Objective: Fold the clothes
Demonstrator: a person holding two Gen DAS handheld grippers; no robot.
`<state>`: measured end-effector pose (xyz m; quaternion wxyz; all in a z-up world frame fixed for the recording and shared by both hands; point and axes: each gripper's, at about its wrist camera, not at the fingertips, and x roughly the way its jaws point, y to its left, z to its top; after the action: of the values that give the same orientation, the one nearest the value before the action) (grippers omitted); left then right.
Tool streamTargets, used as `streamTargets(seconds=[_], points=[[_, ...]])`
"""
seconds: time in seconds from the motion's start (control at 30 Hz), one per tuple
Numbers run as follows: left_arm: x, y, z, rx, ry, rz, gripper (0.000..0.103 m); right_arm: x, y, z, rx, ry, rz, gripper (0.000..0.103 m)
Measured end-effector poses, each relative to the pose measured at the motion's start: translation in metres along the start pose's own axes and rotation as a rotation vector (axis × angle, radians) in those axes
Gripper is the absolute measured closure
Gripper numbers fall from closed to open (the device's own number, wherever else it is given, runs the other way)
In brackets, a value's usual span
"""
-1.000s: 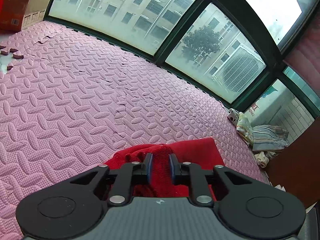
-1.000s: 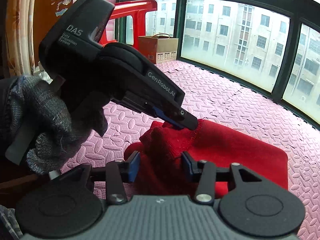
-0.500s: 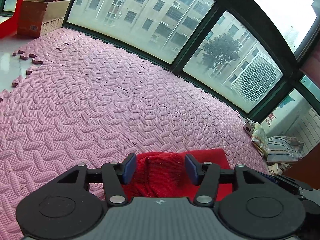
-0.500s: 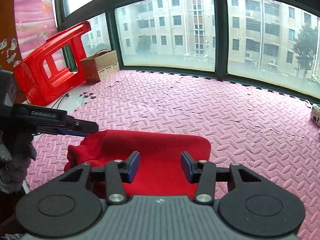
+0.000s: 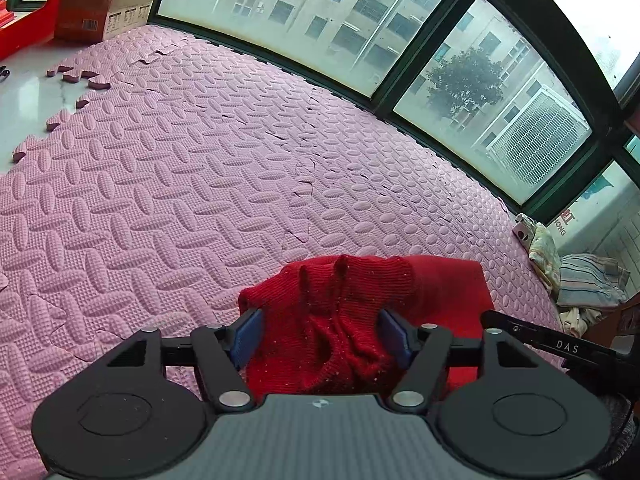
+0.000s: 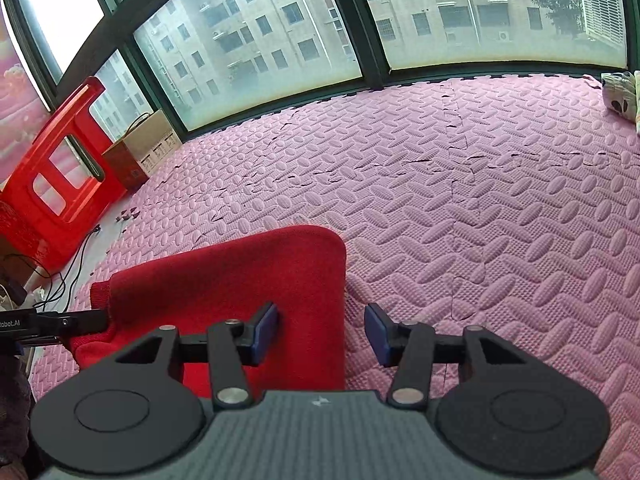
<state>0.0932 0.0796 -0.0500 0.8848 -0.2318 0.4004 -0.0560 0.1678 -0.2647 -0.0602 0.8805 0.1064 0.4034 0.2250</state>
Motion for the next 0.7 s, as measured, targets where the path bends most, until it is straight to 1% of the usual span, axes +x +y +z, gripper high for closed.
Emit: streamTargets(seconds=[0.23,0.43,0.47,0.53,0.6,0.63,0.67,0.7], points=[[0.005,0.009,-0.003,-0.055,0.034,-0.009,0.030,-0.002,-0.003,-0.005,0.037,0.024,0.053,0.053],[0.012,0.023,0.002,-0.113,0.086,-0.070,0.031,0.007,-0.006,-0.009,0.081,0.049,0.115,0.052],[0.013,0.023,0.003,-0.107,0.093,-0.079,0.031,0.008,-0.005,-0.010,0.086,0.051,0.119,0.052],[0.013,0.024,0.005,-0.100,0.105,-0.091,0.035,0.010,-0.004,-0.012,0.100,0.052,0.128,0.052],[0.013,0.025,0.006,-0.105,0.115,-0.105,0.047,0.008,-0.003,-0.014,0.113,0.041,0.133,0.058],[0.013,0.023,0.008,-0.105,0.118,-0.118,0.052,0.005,-0.002,-0.014,0.120,0.032,0.135,0.064],[0.012,0.021,0.009,-0.100,0.121,-0.133,0.063,0.001,-0.001,-0.015,0.128,0.022,0.136,0.071],[0.011,0.018,0.011,-0.091,0.124,-0.144,0.066,-0.003,0.000,-0.015,0.135,0.012,0.137,0.074]])
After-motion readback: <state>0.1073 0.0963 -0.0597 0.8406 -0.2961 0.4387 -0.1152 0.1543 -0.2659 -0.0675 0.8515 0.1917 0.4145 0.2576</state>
